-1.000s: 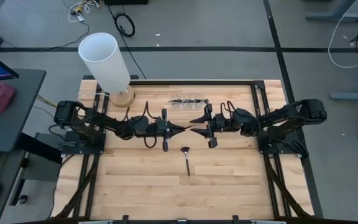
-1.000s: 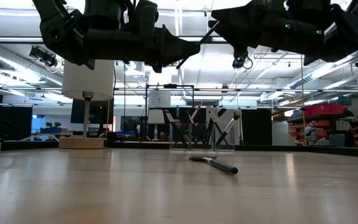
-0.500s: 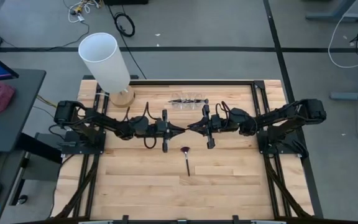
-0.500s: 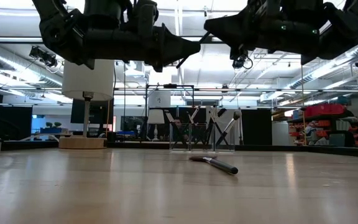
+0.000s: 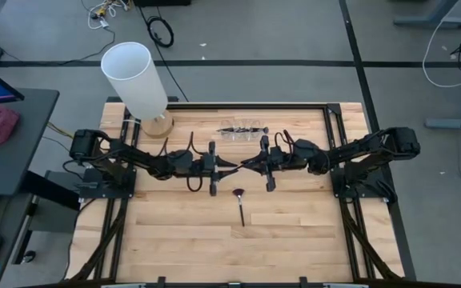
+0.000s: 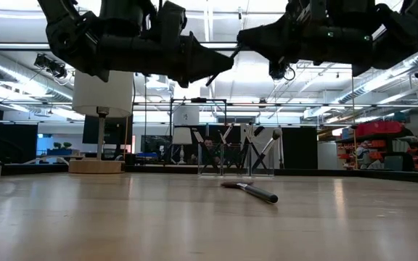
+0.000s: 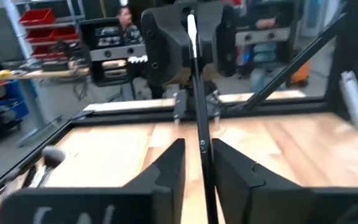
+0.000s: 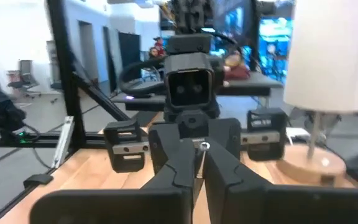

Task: Pick & Place Makeup Supplies
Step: Put the makeup brush into the transparent organizer

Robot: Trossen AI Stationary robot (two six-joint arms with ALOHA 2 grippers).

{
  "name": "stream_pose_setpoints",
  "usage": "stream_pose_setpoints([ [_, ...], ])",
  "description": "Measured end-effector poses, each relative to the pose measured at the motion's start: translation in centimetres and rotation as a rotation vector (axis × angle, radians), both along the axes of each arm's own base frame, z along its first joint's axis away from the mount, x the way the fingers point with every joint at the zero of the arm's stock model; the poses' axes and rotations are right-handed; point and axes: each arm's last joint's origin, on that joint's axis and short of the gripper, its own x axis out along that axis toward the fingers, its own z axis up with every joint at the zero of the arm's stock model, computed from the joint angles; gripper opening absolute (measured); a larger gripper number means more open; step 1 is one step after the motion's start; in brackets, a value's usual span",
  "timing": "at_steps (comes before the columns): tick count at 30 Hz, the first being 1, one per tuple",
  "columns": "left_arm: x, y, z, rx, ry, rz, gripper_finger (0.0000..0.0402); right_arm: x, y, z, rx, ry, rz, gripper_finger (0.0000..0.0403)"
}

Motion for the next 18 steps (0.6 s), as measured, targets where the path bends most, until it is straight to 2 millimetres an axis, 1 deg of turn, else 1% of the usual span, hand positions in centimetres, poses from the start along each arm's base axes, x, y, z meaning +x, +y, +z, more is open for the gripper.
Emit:
stream_pose_setpoints([
  [3,0.0,0.2,-0.3,0.004,0.027,0.052,0.0103,0.0,-0.2,-0.5,0.006,0.056,-0.079,0.0010],
  [5,0.0,0.3,-0.3,0.020,0.036,0.092,0.0118,0.0,-0.7,-0.9,-0.038,0.118,-0.187,0.0010],
  [7,-0.1,0.4,-0.5,0.024,0.049,0.130,0.0131,0.1,-1.4,-0.4,-0.069,0.168,-0.295,0.0010],
  [12,-0.1,0.5,-0.7,0.022,0.072,0.153,0.0153,0.6,-3.3,3.3,-0.150,0.260,-0.498,0.0010],
  [15,-0.1,0.5,-0.8,0.021,0.083,0.151,0.0158,0.6,-5.0,5.8,-0.208,0.338,-0.659,0.0010],
  [16,-0.1,0.4,-0.9,0.022,0.093,0.149,0.0158,0.5,-5.7,6.4,-0.216,0.374,-0.702,0.0010],
  [18,-0.1,0.4,-1.0,0.019,0.102,0.149,0.0156,0.3,-7.0,6.9,-0.224,0.452,-0.747,0.0010],
])
